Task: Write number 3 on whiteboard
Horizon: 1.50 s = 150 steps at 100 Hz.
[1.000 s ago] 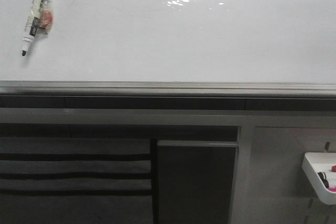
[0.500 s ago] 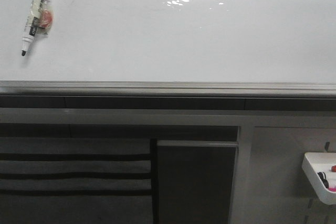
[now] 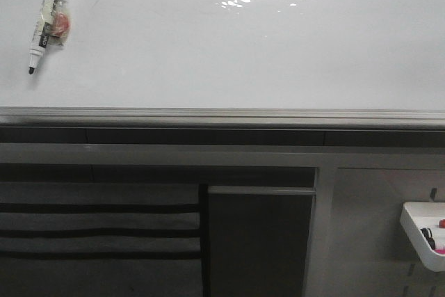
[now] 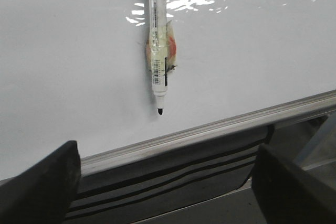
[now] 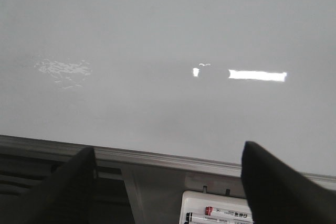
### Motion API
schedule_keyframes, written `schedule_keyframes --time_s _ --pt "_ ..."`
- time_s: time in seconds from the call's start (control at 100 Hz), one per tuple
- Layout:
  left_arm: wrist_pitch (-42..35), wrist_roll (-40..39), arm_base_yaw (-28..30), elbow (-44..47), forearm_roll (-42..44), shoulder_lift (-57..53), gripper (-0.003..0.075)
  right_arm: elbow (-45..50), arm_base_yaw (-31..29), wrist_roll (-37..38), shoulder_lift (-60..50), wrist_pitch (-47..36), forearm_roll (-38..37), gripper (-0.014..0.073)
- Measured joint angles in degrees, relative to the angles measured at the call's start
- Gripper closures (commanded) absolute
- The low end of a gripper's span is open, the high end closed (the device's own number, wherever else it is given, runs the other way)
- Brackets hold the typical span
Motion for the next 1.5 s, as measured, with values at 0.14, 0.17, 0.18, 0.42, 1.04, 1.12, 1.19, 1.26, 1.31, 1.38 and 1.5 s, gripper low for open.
schedule_keyframes --time_s 0.14,0.17,0.18,0.42,1.04,1.12,1.19,1.26,1.31,1.38,1.5 --pt "-7.09 0.00 -0.24 0.00 0.13 8.44 0.0112 0.00 0.00 -0.09 0.00 0.00 0.00 0.0085" --pt "-8.49 0.00 -0.24 0.00 0.23 9.95 0.0112 0.00 0.00 -0.09 0.00 0.00 0.00 0.0085" --pt "-9.21 0.00 -0.24 0.00 0.23 10.70 0.0112 0.00 0.00 -0.09 0.00 0.00 0.00 0.0085" --pt "-19.59 0.00 -0.24 0.00 0.23 20.75 0.0112 0.00 0.00 -0.13 0.00 0.00 0.00 0.0085" --pt "-31.64 0.00 -2.66 -0.46 0.45 30.09 0.0202 0.00 0.00 -0.23 0.00 0.40 0.00 0.0085" --pt "-32.27 0.00 -2.66 -0.55 0.45 30.09 0.0279 0.00 0.00 -0.23 0.00 0.53 0.00 0.0085" --pt "-33.01 0.00 -2.66 -0.55 0.45 30.09 0.0332 0.00 0.00 -0.23 0.00 0.69 0.00 0.0085" --pt "-33.25 0.00 -2.66 -0.55 0.45 30.09 0.0375 0.00 0.00 -0.23 0.00 0.93 0.00 0.0085" --pt "-33.27 0.00 -2.66 -0.55 0.45 30.09 0.0402 0.00 0.00 -0.23 0.00 1.11 0.00 0.0085" --pt "-33.37 0.00 -2.66 -0.55 0.45 30.09 0.0437 0.00 0.00 -0.23 0.00 1.56 0.00 0.0085" --pt "-33.48 0.00 -2.66 -0.55 0.53 30.09 0.0496 0.00 0.00 -0.23 0.00 2.28 0.00 0.0085"
